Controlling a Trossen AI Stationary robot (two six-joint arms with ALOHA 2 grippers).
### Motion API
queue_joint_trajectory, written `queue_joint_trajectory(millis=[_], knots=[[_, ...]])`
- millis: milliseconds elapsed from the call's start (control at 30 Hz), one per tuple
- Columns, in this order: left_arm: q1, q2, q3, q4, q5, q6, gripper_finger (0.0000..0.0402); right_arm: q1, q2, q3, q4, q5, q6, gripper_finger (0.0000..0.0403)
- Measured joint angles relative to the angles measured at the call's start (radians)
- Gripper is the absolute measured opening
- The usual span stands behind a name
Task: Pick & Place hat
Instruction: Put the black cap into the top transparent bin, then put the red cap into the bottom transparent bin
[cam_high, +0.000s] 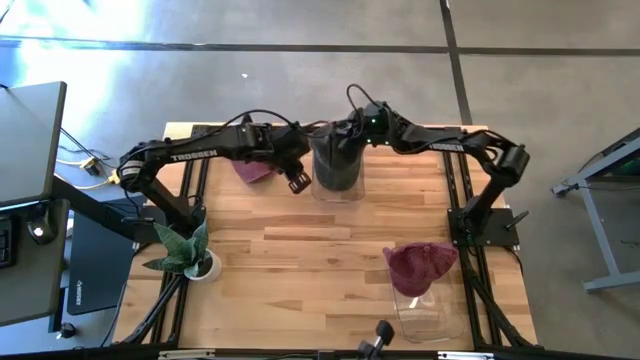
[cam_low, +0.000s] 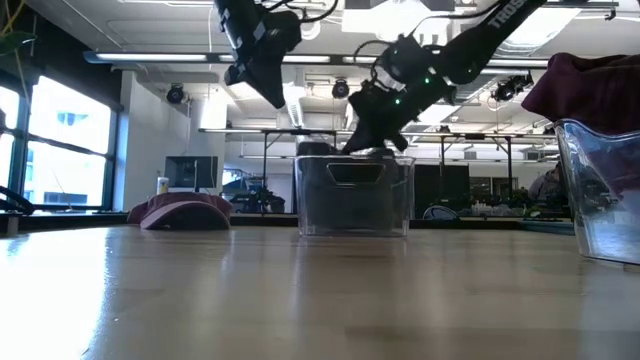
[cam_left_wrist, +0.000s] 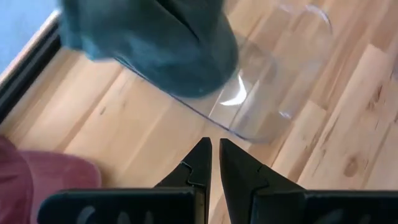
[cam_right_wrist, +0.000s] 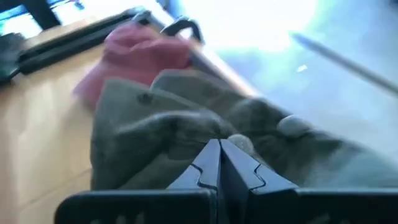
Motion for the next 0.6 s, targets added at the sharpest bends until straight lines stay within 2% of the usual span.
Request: queue_joint_trajectory(millis=[100, 167, 233, 400, 500, 600], knots=[[-0.009, 0.001, -0.001, 0.013, 0.006, 0.001, 0.0025, -0.001, -0.046, 0.0, 0.008, 0.088, 0.001, 0.0002], [-0.007, 0.001, -0.001, 0.03, 0.047, 0.014, 0.0025, -0.001, -0.076, 0.0, -0.004, 0.104, 0.008, 0.0001], [-0.005, 0.02, -0.001, 0.062, 0.084, 0.028, 0.0025, -0.001, -0.108, 0.0, -0.012, 0.077, 0.008, 0.0001], [0.027, 0.024, 0.0, 0.044, 0.081, 0.02, 0.0025, 0.025, -0.175, 0.0, -0.101, -0.096, 0.018, 0.0004], [0.085, 0.012, -0.003, -0.036, 0.081, 0.009, 0.0025, 0.063, -0.218, 0.0, -0.206, -0.121, 0.018, 0.0001], [0.172, -0.022, 0.001, -0.121, 0.094, 0.039, 0.0025, 0.119, -0.263, 0.0, -0.293, -0.101, 0.017, 0.0003]])
